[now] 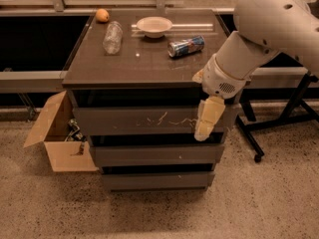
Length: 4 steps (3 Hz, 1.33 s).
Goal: Open top drawer
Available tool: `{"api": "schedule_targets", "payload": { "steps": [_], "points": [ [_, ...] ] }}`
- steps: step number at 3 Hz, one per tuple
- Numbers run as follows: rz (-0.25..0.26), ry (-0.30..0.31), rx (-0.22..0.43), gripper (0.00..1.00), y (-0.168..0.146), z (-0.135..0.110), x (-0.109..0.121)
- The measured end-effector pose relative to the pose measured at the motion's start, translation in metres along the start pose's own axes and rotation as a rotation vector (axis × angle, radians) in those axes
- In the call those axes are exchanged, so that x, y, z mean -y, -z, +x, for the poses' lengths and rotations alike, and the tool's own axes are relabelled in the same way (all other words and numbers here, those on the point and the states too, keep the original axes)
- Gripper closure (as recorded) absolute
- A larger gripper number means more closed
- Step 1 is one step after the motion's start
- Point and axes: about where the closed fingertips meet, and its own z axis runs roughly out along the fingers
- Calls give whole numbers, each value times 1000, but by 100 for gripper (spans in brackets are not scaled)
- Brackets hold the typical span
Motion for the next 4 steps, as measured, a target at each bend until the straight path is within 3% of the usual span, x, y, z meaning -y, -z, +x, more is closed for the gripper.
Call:
{"api": "schedule_targets", "payload": {
  "steps": [2,4],
  "points": [
    [-52,96,-34,0,-64,2,3],
    [-63,153,-52,0,-119,11,27]
  ]
}}
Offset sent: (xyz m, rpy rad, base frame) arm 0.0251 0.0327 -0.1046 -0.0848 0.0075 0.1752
